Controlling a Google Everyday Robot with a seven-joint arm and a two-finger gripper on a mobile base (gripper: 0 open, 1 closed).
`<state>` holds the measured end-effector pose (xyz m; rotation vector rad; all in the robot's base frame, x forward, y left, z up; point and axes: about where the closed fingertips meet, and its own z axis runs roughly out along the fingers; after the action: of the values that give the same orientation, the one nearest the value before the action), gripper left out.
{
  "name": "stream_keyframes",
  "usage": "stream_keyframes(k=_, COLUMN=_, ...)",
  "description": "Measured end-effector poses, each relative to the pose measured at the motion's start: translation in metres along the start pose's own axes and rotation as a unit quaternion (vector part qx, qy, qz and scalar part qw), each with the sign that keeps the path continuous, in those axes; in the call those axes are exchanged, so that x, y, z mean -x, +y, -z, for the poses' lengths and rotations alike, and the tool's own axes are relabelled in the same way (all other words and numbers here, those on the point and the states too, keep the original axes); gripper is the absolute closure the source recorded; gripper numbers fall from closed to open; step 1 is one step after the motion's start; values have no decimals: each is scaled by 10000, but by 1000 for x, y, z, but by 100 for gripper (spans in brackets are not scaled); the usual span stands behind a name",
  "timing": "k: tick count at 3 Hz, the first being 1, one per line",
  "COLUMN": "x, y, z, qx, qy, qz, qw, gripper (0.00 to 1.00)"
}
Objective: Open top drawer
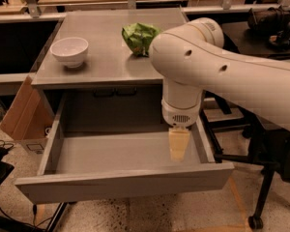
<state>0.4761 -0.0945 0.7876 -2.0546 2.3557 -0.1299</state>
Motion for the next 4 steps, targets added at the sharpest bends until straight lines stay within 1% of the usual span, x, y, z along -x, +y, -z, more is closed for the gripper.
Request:
stream_keyframes(k=1, x=-22, y=-41, z=-9, qx=-412, qy=-295, qz=241, qw=9984, gripper=51)
stream_keyframes(k=2, x=-43, y=-72, z=-41, qx=-620, qy=-410, qz=234, qw=9970, gripper=82)
stream_keyframes(k=3, x=-43, y=-69, z=-38, qx=-614, qy=-393, qz=230, qw=9971, gripper=100)
stream_keyframes(k=4, x=-43, y=-69, z=-38, qx=-614, qy=-392, qz=229, qw=9971, gripper=100)
